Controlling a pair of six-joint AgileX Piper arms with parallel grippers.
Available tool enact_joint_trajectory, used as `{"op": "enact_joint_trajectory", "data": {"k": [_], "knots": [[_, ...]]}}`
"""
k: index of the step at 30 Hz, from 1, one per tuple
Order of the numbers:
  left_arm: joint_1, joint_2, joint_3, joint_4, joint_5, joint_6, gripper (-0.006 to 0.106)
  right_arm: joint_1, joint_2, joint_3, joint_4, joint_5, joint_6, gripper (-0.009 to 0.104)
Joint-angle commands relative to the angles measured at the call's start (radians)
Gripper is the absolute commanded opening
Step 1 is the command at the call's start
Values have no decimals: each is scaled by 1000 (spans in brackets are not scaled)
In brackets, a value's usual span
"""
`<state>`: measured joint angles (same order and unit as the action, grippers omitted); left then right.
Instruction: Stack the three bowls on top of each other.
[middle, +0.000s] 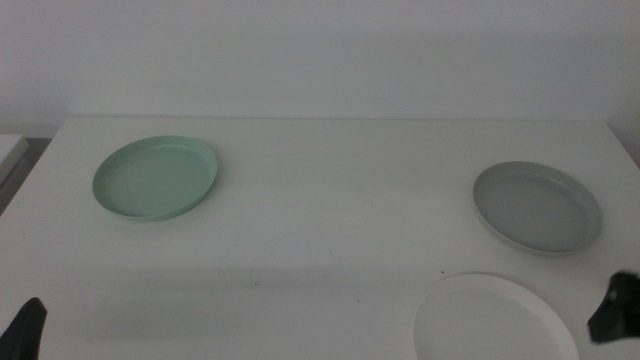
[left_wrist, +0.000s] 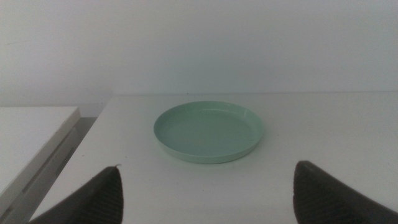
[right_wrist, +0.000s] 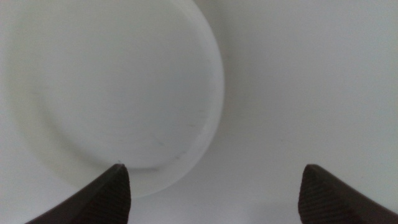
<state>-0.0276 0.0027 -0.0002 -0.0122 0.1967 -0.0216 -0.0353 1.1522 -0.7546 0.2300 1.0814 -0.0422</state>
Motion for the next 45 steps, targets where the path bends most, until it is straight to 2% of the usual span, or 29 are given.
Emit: {"op": "enact_joint_trajectory", "data": {"k": [1, 9, 16, 31, 36, 45], "knots": [[-4, -3, 0, -2, -15, -5, 94, 3, 62, 43, -11, -70, -1, 93], [-4, -3, 0, -2, -15, -5, 94, 87, 262, 56, -23, -180, 42, 81], [-4, -3, 0, -2, -15, -5, 94, 146, 370, 50, -85, -269, 151, 70], [-4, -3, 0, -2, -15, -5, 94, 154, 471, 43, -83, -345, 174, 36], [-4, -3, 0, -2, -15, -5, 94, 154, 471, 43, -83, -345, 174, 20], [-4, -3, 0, -2, -15, -5, 94, 154, 471, 43, -97, -348, 176, 5]]}}
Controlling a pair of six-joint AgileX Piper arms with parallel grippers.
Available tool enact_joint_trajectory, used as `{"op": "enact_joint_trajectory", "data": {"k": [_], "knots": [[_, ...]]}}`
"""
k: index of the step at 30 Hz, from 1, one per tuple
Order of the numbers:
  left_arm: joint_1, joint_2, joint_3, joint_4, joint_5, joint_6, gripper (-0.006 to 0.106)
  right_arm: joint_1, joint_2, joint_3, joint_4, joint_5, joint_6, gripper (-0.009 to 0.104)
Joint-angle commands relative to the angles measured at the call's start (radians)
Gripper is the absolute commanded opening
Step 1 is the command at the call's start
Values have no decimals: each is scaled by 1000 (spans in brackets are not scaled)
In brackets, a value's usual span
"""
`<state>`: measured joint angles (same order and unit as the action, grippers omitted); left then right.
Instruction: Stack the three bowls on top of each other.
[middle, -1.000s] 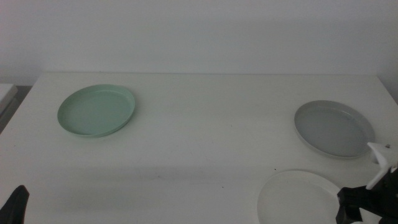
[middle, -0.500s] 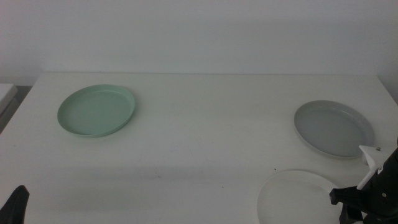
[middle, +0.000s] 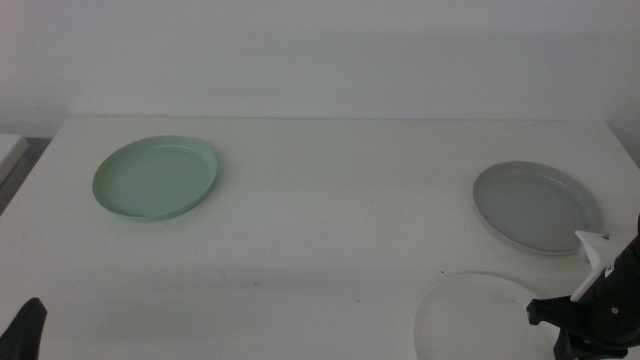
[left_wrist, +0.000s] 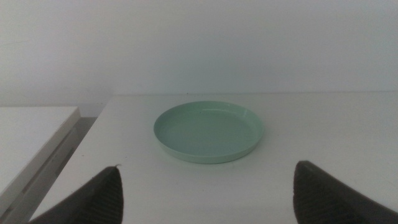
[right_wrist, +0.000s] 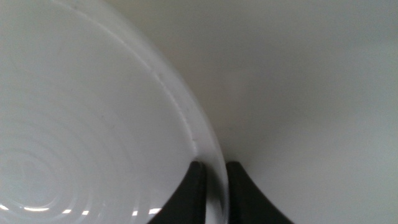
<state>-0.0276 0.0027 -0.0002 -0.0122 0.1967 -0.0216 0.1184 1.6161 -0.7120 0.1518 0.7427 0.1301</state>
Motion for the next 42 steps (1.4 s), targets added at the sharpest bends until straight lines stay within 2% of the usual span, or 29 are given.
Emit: {"op": "enact_joint_trajectory", "data": {"k": [1, 6, 9, 15, 19, 23, 29, 31, 42], "knots": [[-4, -3, 0, -2, -15, -5, 94, 0, 8, 1, -19, -10, 4, 3], [-4, -3, 0, -2, -15, -5, 94, 0, 0, -1, -17, 2, 4, 0], [-4, -3, 0, -2, -15, -5, 94, 11, -48, -47, -19, 63, 11, -2], [-4, -3, 0, -2, -15, -5, 94, 103, -69, -282, -3, 210, 30, -2], [-4, -3, 0, -2, -15, -5, 94, 213, 39, -509, 12, 227, 30, -2], [-4, -3, 0, -2, -15, -5, 94, 269, 175, -682, 32, 237, 30, -2], [-4, -3, 0, -2, -15, -5, 94, 290, 404, -918, 125, 308, -21, -2], [-4, -3, 0, -2, -15, -5, 94, 290, 455, -958, 142, 319, -28, -2], [-4, -3, 0, -2, -15, -5, 94, 290, 568, -995, 135, 263, -22, -2]]}}
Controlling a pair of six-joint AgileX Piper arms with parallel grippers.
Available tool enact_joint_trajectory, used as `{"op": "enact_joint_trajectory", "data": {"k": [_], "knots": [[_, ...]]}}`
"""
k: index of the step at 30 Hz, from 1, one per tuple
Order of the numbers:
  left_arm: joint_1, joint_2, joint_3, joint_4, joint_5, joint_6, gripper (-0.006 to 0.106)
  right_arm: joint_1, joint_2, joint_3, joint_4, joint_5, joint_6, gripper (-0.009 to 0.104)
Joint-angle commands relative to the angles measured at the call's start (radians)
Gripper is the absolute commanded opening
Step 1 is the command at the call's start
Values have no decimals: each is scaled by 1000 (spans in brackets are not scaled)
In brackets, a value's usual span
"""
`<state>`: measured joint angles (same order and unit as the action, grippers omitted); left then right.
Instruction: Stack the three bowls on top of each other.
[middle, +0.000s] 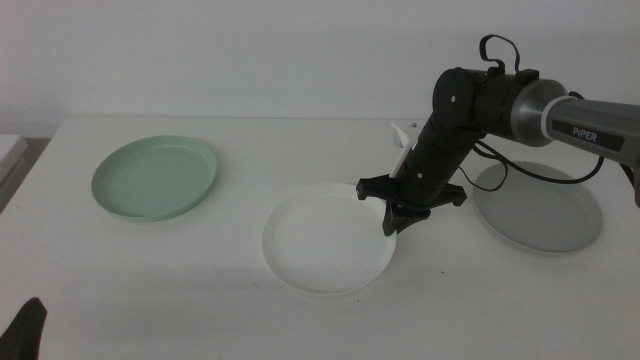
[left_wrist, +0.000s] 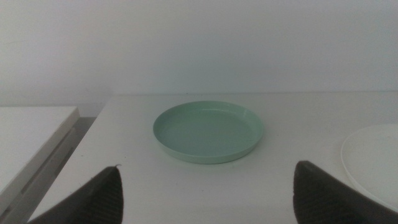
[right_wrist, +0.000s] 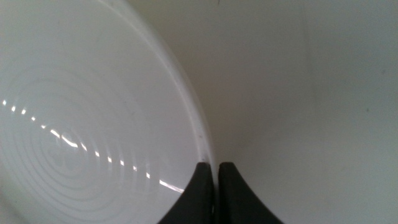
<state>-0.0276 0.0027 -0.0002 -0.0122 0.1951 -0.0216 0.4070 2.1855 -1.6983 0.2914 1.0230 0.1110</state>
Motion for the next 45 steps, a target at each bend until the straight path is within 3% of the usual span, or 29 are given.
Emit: {"op": "enact_joint_trajectory", "data": {"k": [1, 10, 17, 20, 23, 29, 34, 37, 39, 42, 45], "knots": [[-4, -3, 0, -2, -13, -5, 94, 1, 3, -9, -7, -24, 4, -2], [-4, -3, 0, -2, -13, -5, 94, 1, 16, -9, -56, -48, 32, -2], [-4, -3, 0, -2, -13, -5, 94, 1, 16, -9, -54, -48, 32, 0], [-4, -3, 0, -2, -13, -5, 94, 1, 16, -9, -54, -48, 32, 14], [-4, -3, 0, -2, -13, -5, 94, 1, 12, -9, -54, -46, 11, 35], [-4, -3, 0, -2, -13, -5, 94, -31, -79, -136, -68, 91, -79, 63], [-4, -3, 0, -2, -13, -5, 94, -118, -222, -267, -217, 145, -83, 85], [-4, -3, 0, -2, -13, -5, 94, -194, -292, -320, -305, 179, -71, 90], [-4, -3, 0, -2, -13, -5, 94, -250, -315, -340, -330, 198, -71, 90], [-4, -3, 0, -2, -13, -5, 94, -352, -325, -345, -327, 198, -63, 90], [-4, -3, 0, -2, -13, -5, 94, -435, -323, -306, -279, 198, -75, 90]]}}
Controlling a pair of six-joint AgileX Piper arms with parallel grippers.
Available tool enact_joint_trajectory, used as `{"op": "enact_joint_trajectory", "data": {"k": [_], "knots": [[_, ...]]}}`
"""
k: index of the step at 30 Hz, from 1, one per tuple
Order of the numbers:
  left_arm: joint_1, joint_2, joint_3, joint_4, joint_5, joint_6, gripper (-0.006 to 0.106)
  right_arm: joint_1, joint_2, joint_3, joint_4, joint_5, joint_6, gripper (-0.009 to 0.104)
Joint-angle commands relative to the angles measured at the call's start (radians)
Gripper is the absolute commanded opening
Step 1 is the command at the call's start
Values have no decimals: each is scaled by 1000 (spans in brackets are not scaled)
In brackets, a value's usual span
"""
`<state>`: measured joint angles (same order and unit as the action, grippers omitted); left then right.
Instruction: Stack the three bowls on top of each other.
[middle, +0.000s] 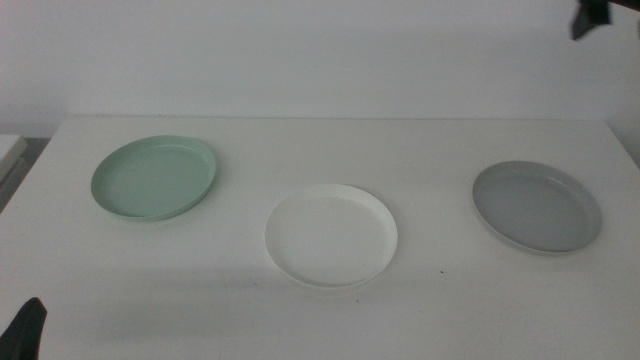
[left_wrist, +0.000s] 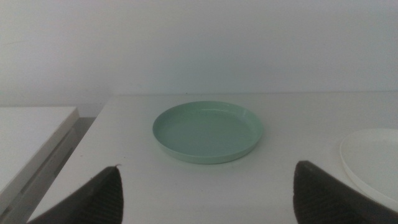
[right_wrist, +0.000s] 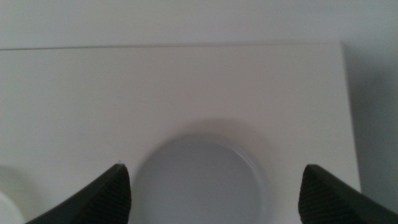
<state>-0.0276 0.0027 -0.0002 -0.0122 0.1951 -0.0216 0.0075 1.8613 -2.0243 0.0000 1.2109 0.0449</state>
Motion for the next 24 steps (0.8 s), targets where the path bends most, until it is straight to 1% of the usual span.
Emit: {"op": "enact_joint_trajectory", "data": {"k": [1, 5, 8, 10, 14, 20, 24], "knots": [[-4, -3, 0, -2, -13, -5, 94, -60, 1, 48, 27, 10, -22, 90], [-4, -3, 0, -2, -13, -5, 94, -144, 1, 183, 47, 10, -34, 90], [-4, -3, 0, -2, -13, -5, 94, -196, 5, 289, 72, -78, -45, 90], [-4, -3, 0, -2, -13, -5, 94, -216, 23, 337, 75, -124, -45, 90], [-4, -3, 0, -2, -13, -5, 94, -227, 79, 378, 77, -168, -45, 90], [-4, -3, 0, -2, -13, -5, 94, -227, 200, 390, 104, -187, -45, 83], [-4, -3, 0, -2, -13, -5, 94, -227, 263, 390, 109, -191, -45, 79]]}}
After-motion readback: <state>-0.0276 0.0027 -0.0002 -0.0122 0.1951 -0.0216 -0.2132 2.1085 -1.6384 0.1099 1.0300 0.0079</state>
